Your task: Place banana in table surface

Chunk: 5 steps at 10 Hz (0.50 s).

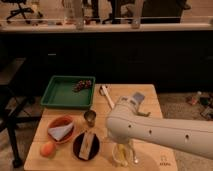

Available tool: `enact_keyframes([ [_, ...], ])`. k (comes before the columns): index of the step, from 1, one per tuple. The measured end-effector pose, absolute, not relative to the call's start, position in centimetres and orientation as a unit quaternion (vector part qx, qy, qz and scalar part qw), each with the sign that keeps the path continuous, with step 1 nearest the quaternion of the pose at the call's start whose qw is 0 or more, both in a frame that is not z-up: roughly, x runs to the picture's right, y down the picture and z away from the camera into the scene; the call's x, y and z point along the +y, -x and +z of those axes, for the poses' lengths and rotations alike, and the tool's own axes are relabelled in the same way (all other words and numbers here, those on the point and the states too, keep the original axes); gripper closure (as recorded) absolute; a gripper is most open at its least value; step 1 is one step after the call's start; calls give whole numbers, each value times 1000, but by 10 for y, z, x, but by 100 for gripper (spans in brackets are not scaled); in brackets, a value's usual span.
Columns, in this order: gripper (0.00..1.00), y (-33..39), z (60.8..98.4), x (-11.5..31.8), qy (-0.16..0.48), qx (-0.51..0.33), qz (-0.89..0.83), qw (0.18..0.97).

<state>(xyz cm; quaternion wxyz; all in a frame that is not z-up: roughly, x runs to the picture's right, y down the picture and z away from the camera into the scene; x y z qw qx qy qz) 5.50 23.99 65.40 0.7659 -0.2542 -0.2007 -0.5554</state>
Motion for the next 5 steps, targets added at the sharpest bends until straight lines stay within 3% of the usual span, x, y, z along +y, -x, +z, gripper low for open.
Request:
enact_keyframes([
  [5,21,-60,667,244,264,-214,-546,766],
])
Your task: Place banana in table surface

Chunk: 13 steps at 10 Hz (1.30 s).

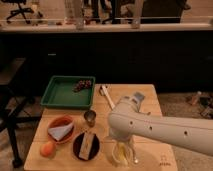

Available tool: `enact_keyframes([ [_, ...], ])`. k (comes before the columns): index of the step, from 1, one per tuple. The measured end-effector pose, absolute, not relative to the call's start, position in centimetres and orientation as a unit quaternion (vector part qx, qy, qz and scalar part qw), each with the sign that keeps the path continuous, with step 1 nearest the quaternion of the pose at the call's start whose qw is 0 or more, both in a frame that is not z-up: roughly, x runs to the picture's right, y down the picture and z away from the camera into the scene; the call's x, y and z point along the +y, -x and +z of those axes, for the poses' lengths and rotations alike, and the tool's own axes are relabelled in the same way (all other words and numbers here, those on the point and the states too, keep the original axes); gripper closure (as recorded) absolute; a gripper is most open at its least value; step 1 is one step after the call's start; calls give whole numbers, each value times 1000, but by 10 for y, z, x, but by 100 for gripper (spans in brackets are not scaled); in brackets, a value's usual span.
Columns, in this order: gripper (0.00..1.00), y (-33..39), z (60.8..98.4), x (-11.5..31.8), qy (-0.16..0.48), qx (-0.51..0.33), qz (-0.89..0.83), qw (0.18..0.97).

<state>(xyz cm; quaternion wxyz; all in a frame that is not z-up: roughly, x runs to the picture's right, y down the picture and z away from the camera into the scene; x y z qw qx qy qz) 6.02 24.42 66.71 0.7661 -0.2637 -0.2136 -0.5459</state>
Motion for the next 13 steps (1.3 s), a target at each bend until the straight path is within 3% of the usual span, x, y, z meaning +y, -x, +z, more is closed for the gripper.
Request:
enact_keyframes([
  [2,34,-62,669,246,265,-217,-544,766],
  [8,95,-63,668,247,262,-225,-542,766],
  [13,100,-65,662,245,258,-228,-545,764],
])
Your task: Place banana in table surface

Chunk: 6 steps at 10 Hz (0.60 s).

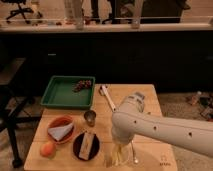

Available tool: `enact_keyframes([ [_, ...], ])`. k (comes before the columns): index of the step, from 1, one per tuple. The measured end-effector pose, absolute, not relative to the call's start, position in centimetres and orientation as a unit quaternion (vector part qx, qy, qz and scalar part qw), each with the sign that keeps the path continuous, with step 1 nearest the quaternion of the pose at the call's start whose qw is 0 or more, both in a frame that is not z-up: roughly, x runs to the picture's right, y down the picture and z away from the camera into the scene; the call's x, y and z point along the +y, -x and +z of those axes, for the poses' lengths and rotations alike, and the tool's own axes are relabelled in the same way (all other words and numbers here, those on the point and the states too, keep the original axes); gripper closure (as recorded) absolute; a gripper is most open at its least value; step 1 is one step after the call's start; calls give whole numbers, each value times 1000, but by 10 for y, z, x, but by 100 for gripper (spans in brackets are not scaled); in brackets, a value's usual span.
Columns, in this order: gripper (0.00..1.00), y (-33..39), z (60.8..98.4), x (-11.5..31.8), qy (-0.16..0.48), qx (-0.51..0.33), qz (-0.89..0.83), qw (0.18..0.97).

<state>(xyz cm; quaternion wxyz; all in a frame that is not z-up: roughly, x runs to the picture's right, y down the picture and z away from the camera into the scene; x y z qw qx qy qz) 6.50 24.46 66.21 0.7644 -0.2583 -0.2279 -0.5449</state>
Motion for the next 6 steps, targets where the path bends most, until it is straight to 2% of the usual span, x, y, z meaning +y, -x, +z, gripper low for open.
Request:
enact_keyframes([
  [6,100,-64,642,230,243,-223,-555,764],
])
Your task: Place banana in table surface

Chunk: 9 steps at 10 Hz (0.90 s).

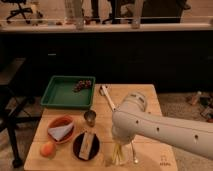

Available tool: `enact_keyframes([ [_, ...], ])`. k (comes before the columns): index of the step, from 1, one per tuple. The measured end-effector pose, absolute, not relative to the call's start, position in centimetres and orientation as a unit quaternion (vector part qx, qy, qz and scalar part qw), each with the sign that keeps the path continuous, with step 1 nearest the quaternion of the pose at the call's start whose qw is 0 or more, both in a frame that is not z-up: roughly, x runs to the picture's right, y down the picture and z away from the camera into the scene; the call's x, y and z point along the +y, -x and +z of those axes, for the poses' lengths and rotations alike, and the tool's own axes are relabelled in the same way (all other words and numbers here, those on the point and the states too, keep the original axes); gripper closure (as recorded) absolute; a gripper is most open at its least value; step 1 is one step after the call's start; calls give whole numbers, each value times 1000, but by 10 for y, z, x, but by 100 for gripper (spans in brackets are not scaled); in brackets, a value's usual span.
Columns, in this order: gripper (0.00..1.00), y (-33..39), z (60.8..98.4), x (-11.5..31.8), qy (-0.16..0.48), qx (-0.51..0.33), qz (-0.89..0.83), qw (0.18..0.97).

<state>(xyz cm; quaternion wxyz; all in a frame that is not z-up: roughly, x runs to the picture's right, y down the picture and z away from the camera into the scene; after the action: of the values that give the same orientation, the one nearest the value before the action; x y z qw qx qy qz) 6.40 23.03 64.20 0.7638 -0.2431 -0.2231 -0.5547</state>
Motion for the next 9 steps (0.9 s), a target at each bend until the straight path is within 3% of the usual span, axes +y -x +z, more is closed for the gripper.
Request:
enact_keyframes([
  [9,100,-98,620,183,227,-211,-565,765],
])
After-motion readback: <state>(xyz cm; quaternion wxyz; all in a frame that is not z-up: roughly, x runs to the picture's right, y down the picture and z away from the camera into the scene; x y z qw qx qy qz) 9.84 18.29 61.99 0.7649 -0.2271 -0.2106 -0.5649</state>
